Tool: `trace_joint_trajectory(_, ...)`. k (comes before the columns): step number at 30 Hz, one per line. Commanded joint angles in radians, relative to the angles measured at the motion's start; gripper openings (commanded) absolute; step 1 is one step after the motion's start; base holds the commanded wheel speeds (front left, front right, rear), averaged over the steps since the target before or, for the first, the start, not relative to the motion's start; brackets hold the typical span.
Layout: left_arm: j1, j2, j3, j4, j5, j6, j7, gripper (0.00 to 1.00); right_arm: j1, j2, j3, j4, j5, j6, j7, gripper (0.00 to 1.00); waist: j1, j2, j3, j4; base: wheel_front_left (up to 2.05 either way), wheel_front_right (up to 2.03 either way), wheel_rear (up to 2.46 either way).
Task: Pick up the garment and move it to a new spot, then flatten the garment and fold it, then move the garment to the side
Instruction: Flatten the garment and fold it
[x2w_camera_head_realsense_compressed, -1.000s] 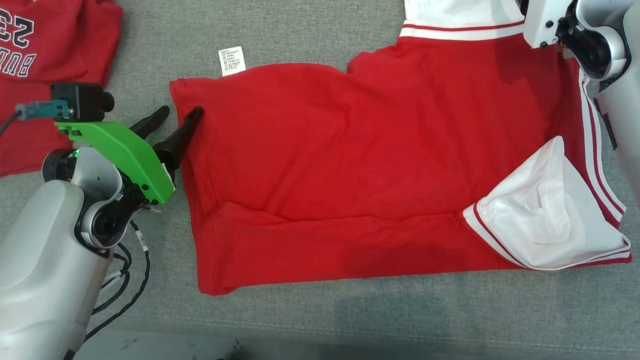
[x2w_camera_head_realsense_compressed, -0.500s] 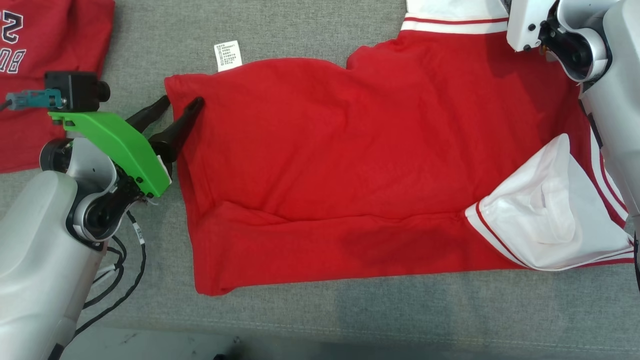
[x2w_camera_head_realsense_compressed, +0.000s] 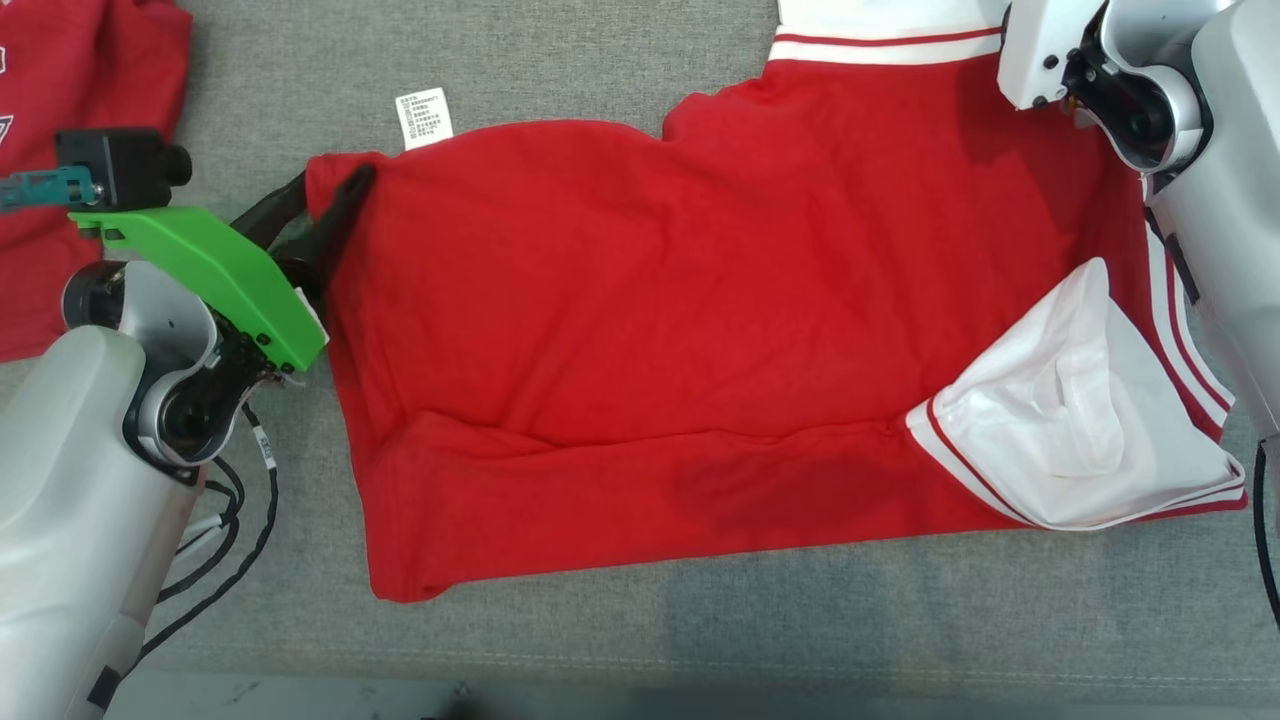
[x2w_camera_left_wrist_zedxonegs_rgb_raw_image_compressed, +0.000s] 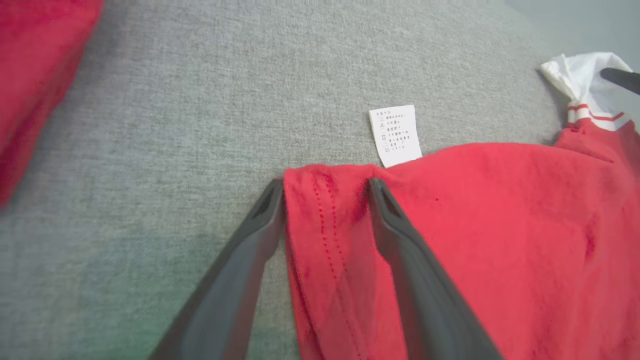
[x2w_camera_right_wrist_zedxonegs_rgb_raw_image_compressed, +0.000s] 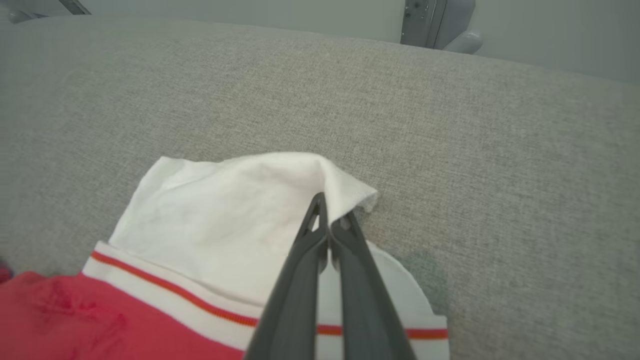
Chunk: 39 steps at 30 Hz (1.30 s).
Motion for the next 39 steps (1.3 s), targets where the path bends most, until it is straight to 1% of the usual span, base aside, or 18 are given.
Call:
trace_joint_trajectory(1,-0.013,-0.003,-0.003,0.010,0.013,-0.002,-0.011,0.00,0.006,-0.007,0.004,-0.007,0.016,0.000,-0.011,0.00,0.0000,0.0085,-0.002,-0.003,0.00,0.00,0.00)
trace_joint_trajectory(3,-0.009,0.002,-0.009,0.013,0.011,-0.003,-0.028,0.00,0.014,-0.010,0.017,-0.023,0.033,0.000,-0.028,0.00,0.0000,0.0085,-0.008,-0.010,0.00,0.00,0.00)
trace_joint_trajectory(7,0.011,0.031,-0.003,0.002,0.018,-0.003,-0.072,0.00,0.035,-0.029,0.033,-0.073,0.081,0.000,-0.077,0.00,0.0000,0.0085,-0.028,-0.027,0.00,0.00,0.00)
trace_joint_trajectory(12,0.068,0.075,0.012,-0.060,0.019,0.002,-0.122,0.00,0.097,-0.072,0.075,-0.197,0.145,0.000,-0.138,0.00,0.0000,0.0085,-0.068,-0.060,0.00,0.00,0.00)
trace_joint_trajectory(16,0.152,0.115,0.035,-0.161,0.017,0.042,-0.160,0.00,0.188,-0.118,0.104,-0.325,0.192,0.000,-0.179,0.00,0.0000,0.0085,-0.106,-0.094,0.00,0.00,0.00)
trace_joint_trajectory(20,0.273,0.145,0.048,-0.285,0.005,0.103,-0.190,0.00,0.336,-0.158,0.073,-0.447,0.228,0.000,-0.233,0.00,0.0000,0.0085,-0.157,-0.120,0.00,0.00,0.00)
trace_joint_trajectory(23,0.376,0.159,0.059,-0.378,-0.011,0.154,-0.211,0.00,0.477,-0.159,0.022,-0.528,0.256,0.000,-0.266,0.00,0.0000,0.0085,-0.198,-0.140,0.00,0.00,0.00)
trace_joint_trajectory(26,0.474,0.162,0.063,-0.444,-0.038,0.196,-0.223,0.00,0.625,-0.140,-0.010,-0.576,0.264,0.000,-0.270,0.00,0.0000,0.0085,-0.226,-0.156,0.00,0.00,0.00)
trace_joint_trajectory(29,0.550,0.153,0.067,-0.464,-0.067,0.221,-0.239,0.00,0.728,-0.116,-0.027,-0.571,0.251,0.000,-0.269,0.00,0.0000,0.0085,-0.244,-0.168,0.00,0.00,0.00)
trace_joint_trajectory(32,0.585,0.139,0.070,-0.453,-0.083,0.227,-0.249,0.00,0.767,-0.095,-0.035,-0.536,0.236,0.000,-0.277,0.00,0.0000,0.0085,-0.254,-0.174,0.00,0.00,0.00)
trace_joint_trajectory(35,0.613,0.126,0.063,-0.423,-0.101,0.219,-0.254,0.00,0.784,-0.068,-0.036,-0.475,0.202,0.000,-0.286,0.00,0.0000,0.0085,-0.267,-0.176,0.00,0.00,0.00)
trace_joint_trajectory(39,0.622,0.115,0.056,-0.381,-0.110,0.202,-0.257,0.00,0.756,-0.050,-0.020,-0.398,0.157,0.000,-0.297,0.00,0.0000,0.0085,-0.280,-0.172,0.00,0.00,0.00)
